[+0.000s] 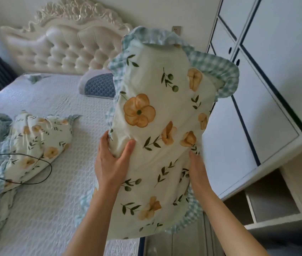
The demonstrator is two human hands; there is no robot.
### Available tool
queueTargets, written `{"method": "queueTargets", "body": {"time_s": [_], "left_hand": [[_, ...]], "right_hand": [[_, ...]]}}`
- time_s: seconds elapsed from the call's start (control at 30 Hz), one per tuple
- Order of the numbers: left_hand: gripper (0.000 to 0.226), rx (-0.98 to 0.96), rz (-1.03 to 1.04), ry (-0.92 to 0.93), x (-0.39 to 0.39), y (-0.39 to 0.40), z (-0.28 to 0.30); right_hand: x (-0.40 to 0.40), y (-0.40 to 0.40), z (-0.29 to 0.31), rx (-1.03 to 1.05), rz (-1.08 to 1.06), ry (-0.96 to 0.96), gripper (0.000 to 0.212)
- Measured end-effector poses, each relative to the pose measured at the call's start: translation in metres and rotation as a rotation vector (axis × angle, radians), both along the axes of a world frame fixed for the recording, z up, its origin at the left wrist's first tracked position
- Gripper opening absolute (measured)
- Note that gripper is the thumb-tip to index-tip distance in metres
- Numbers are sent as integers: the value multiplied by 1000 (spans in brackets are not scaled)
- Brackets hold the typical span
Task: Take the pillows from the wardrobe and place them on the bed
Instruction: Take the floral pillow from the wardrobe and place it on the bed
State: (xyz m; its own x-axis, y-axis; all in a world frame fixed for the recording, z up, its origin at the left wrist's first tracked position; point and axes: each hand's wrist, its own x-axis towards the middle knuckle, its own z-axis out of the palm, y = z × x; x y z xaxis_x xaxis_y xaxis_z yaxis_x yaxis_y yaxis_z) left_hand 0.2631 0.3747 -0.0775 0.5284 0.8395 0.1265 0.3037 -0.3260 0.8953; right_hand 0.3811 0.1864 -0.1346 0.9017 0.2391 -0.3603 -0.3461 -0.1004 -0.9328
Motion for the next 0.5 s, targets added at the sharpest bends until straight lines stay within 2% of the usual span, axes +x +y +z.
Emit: {"method": "queueTargets", "body": {"time_s": [0.07,0.23,0.5], "left_hand": [[82,-30,16,5,10,20,-5],[81,-75,23,38,39,61,-11],[89,-119,-14,122,97,94,-24]], "right_hand": [[12,15,-1,10,-6,-15,40],[42,51,-10,-8,-62,-54,40],[105,85,-23,-11,30,-3,93]]}}
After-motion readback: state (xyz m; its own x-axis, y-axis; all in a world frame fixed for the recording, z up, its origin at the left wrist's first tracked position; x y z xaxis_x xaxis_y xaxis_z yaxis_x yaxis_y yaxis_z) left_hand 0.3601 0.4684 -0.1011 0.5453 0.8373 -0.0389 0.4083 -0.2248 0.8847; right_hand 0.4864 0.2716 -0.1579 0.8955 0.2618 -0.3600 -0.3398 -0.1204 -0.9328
